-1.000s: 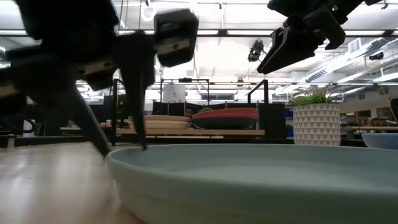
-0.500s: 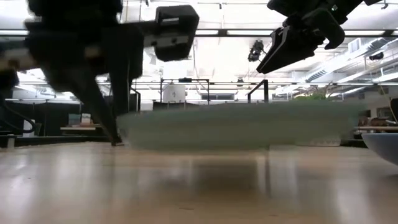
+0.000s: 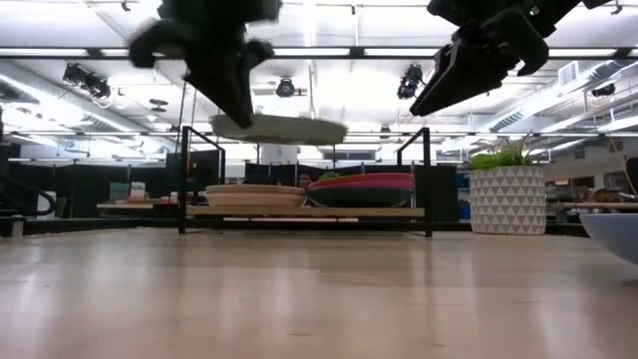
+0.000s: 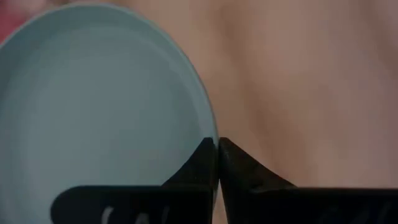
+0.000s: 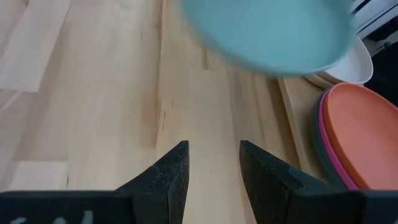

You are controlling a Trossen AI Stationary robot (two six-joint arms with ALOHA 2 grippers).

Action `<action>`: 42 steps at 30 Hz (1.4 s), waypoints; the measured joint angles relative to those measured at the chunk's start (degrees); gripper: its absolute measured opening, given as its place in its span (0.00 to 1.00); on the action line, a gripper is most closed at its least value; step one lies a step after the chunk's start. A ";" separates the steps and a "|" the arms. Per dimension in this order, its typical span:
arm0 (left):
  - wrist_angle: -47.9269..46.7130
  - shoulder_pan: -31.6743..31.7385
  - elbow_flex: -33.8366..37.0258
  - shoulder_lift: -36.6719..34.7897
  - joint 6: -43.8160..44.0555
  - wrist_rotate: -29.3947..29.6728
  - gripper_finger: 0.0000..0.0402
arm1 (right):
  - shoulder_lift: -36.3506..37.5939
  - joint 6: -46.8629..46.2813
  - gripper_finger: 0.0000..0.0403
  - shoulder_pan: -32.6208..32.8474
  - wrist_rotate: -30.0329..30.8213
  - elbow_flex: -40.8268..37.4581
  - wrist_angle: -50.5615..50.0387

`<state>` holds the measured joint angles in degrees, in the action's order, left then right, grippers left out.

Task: Place and stack plates onto a shelf
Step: Stack the light blue plate on top of the gray plate on the shelf

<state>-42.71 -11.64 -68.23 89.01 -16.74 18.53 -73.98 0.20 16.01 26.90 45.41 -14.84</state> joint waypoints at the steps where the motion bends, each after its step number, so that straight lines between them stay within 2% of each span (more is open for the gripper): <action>1: -1.03 2.09 -0.01 -0.59 0.15 0.03 0.03 | -0.02 -0.66 0.37 0.06 0.00 -0.07 0.23; 7: -0.49 16.03 0.00 -0.94 -0.39 -2.07 0.03 | -0.01 -2.21 0.37 0.78 -1.22 -4.51 7.59; 13: 1.57 29.87 0.00 -0.83 1.24 -9.68 0.03 | -0.02 -5.34 0.37 0.80 -1.47 -7.76 10.11; 17: 2.39 36.08 0.16 0.01 1.34 -14.04 0.03 | -0.02 -6.65 0.37 0.95 -1.47 -8.11 10.22; 21: 4.36 37.36 0.26 1.37 -0.29 -18.64 0.03 | -0.02 -7.00 0.37 1.56 -1.44 -8.11 10.94; 35: 4.56 37.31 0.26 6.56 -0.26 -18.23 0.06 | -0.02 -7.79 0.37 3.54 -0.70 -8.11 11.39; 38: 3.90 37.31 0.26 6.53 -0.41 -18.17 0.10 | -0.02 -7.63 0.37 3.54 -0.59 -8.11 11.36; 42: 3.73 36.56 0.24 5.28 -0.41 -17.59 0.22 | -0.02 -7.62 0.37 3.54 -0.57 -8.11 11.36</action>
<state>-38.98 24.92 -67.99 94.29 -17.15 0.94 -74.00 -7.42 19.55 26.33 37.30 -3.49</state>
